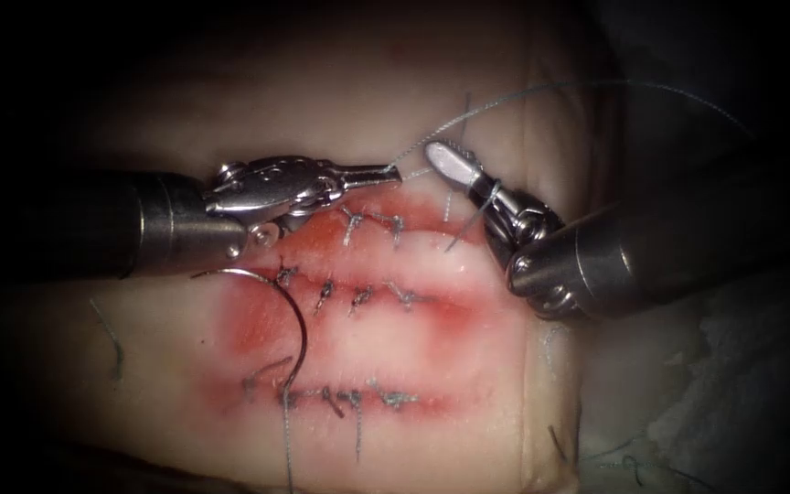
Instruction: Wound Closure
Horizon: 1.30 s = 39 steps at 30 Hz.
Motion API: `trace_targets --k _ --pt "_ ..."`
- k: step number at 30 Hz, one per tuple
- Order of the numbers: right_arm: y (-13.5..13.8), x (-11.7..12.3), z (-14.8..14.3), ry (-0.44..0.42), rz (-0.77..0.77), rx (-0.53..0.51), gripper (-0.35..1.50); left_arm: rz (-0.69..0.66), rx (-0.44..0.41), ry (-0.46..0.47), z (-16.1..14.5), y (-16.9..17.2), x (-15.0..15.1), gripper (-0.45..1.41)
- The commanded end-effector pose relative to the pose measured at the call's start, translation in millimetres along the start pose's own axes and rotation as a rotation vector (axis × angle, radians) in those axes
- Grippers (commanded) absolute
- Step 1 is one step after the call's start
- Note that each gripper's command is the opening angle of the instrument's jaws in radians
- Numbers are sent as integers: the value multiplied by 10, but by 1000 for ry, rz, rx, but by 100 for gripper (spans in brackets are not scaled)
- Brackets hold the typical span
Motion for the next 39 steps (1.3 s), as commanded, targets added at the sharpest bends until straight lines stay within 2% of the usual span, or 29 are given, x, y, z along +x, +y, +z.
trace_targets --k 1,2,4,9,18,26,31,39 --pt "5 13 -2 49 -70 34 29 25 1 -2 11 0 -4 -45" --pt "9 14 -5 86 -112 85 29 46 7 0 14 -4 -6 -45" --pt "14 15 -7 103 -145 126 29 63 16 4 15 -8 -5 -45" --pt "21 14 -10 75 -196 171 39 66 64 30 18 -23 1 -45" --pt "17 15 -13 60 -258 259 47 114 110 58 26 -50 7 -45" --pt "13 8 -7 49 -286 281 59 119 109 63 27 -48 5 -45" --pt "7 -6 2 33 -297 279 61 142 103 63 28 -42 1 -45" --pt "-3 -14 17 26 -309 263 61 142 97 61 32 -35 0 -45"
